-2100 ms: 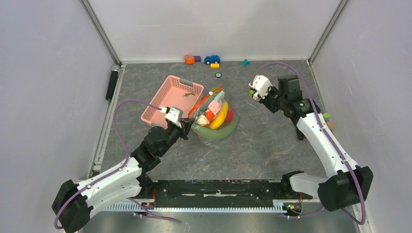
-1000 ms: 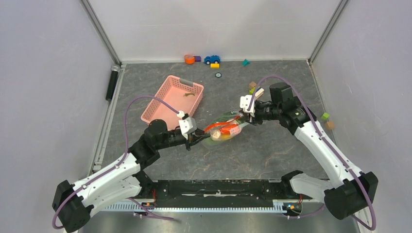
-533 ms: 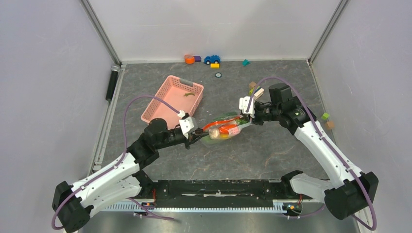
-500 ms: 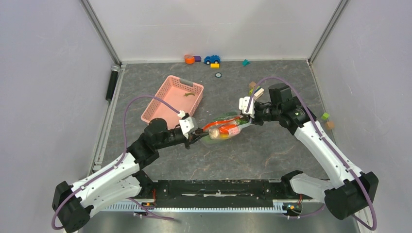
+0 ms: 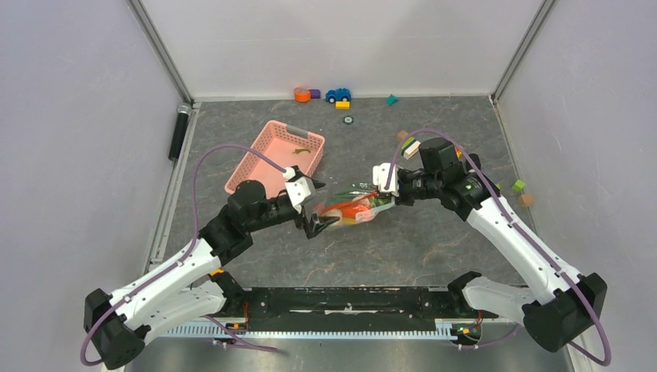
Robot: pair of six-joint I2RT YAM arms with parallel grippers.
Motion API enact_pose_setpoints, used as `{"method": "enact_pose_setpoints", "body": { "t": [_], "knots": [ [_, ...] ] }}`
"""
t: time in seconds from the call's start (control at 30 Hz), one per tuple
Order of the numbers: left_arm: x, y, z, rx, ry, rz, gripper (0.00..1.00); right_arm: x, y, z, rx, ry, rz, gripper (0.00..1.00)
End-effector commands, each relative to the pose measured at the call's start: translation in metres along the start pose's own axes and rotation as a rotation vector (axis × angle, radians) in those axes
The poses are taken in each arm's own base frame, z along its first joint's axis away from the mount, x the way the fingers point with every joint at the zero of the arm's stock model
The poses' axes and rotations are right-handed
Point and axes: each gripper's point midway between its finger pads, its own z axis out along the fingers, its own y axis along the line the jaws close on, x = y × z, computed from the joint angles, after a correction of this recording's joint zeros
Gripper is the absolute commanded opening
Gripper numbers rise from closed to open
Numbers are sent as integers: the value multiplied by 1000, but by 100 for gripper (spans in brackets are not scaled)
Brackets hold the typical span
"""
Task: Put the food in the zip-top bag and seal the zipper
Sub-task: Zip the zipper food storage bag at the center of the board.
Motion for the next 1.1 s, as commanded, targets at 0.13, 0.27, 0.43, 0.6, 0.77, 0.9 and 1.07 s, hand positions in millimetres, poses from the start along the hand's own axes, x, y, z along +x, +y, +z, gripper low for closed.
{"method": "enact_pose_setpoints", "body": {
  "t": [0.13,0.27,0.43,0.6,0.77,0.9,1.07],
  "knots": [
    [-36,15,25,53,55,97,100,-40,-6,-14,46,-80,-73,0],
    [-30,-4,45,177,96,51,100,-47,-7,-15,61,-100,-64,0],
    [-7,-22,66,192,172,46,100,-46,-14,-14,98,-71,-36,0],
    [22,-15,82,74,281,66,86,-48,-9,-15,84,-86,-63,0],
    [42,-14,90,55,353,22,2,-33,-14,-17,134,-20,-71,0],
    [48,-10,85,8,331,16,2,0,-36,-24,252,151,-27,0],
    [52,-9,64,-39,289,19,2,42,-73,-57,464,446,23,0]
  ]
}}
